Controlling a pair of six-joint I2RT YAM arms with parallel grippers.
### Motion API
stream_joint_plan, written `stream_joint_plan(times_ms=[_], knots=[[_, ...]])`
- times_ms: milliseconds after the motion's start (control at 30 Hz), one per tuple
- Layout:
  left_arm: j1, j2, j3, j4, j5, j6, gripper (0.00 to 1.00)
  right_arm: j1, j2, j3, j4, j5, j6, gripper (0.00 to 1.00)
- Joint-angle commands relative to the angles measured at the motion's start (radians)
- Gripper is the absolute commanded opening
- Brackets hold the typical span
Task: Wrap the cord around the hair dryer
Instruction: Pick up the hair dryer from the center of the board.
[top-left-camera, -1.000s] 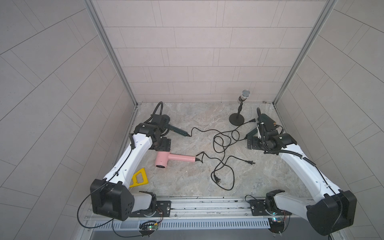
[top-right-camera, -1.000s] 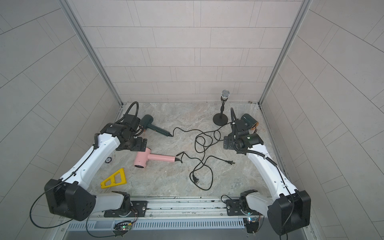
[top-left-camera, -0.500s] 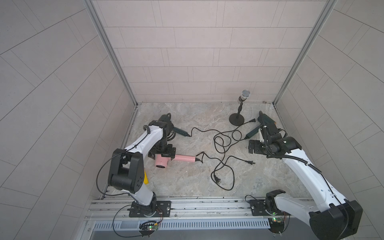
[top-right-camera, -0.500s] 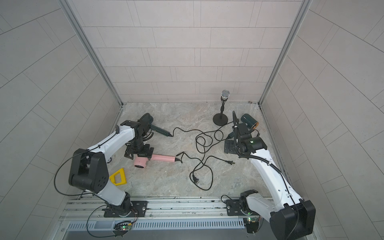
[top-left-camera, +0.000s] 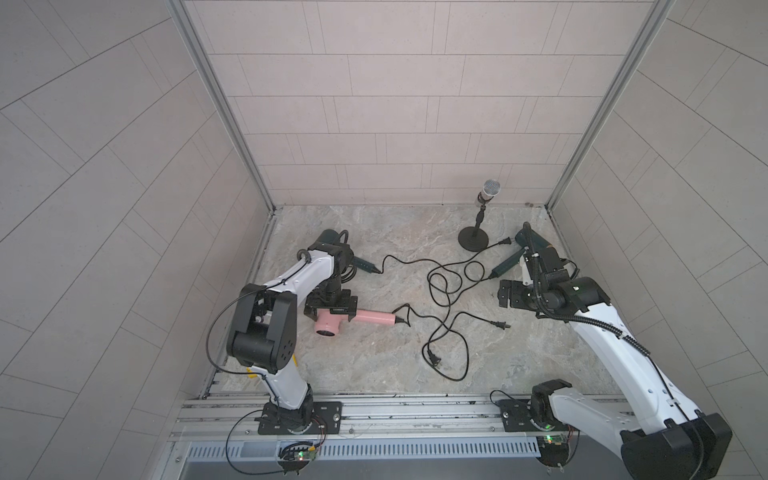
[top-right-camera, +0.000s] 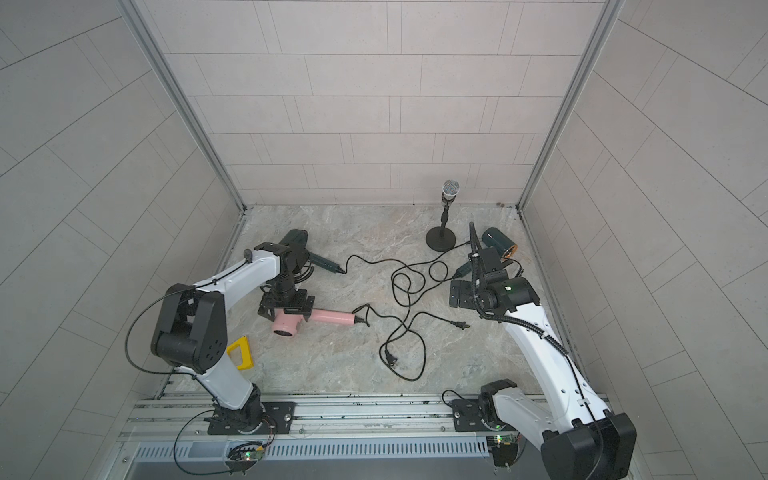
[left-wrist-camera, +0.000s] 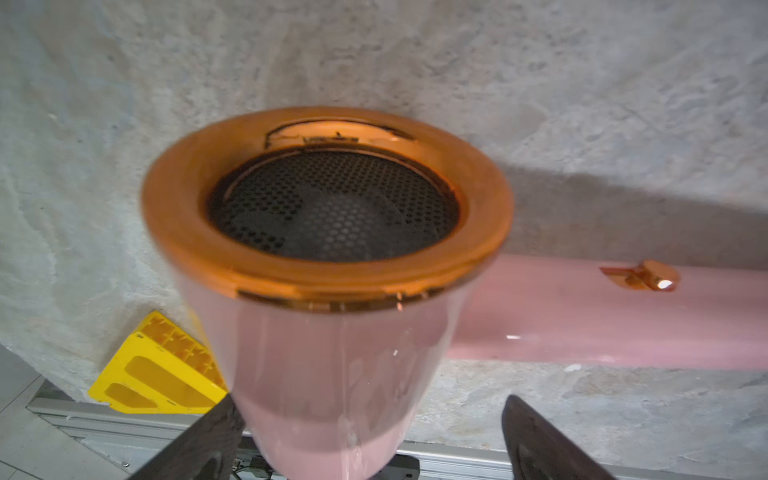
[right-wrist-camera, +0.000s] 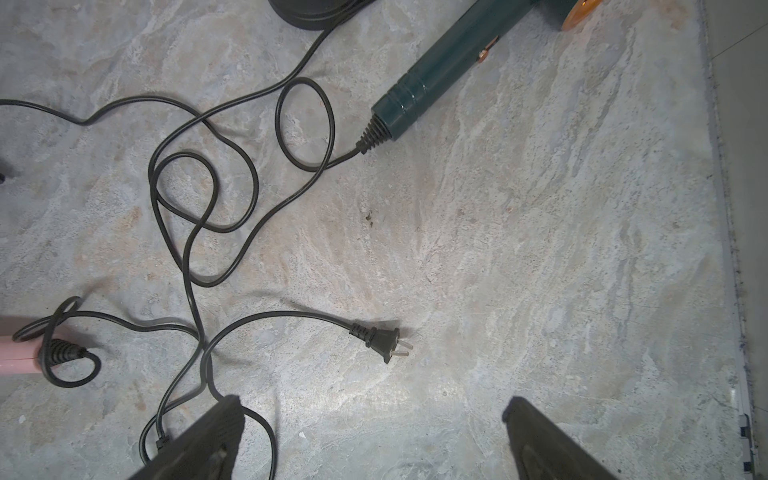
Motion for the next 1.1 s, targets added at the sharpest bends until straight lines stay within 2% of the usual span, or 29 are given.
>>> stream_joint_plan(times_ms=[0,133,233,367,533,767,1067], knots=[[-0.07,0.064,0.043,0.116,0.126,-0.052,1.0,-0.006,-0.031,0.033,-0.038,-0.059,0.001,0.99],[-0.105,0.076,0.115,0.069,0.095,-0.046,1.0,-0.006,-0.05,0.025,-0.039,-0.134,-0.03,0.99],[-0.102,0.019,0.102,0.039,0.035,-0.027,1.0,-0.006,-0.068,0.005,-0.039,-0.159,-0.048,1.0],[-0.102,-0.005,0.061,0.043,0.041,0.036,1.0,-0.006,-0.074,-0.012,-0.043,-0.148,-0.053,1.0],[-0.103,0.027,0.043,0.09,0.037,0.076,1.0,-0.006,-0.079,-0.018,-0.044,-0.156,-0.049,1.0],[-0.109,0.058,0.032,0.171,0.116,0.101,1.0,-0.004,-0.093,-0.044,-0.05,-0.133,-0.043,1.0],[-0.11,0.177,0.021,0.204,0.096,0.101,1.0,0.012,-0.118,-0.091,-0.022,-0.128,-0.05,1.0]])
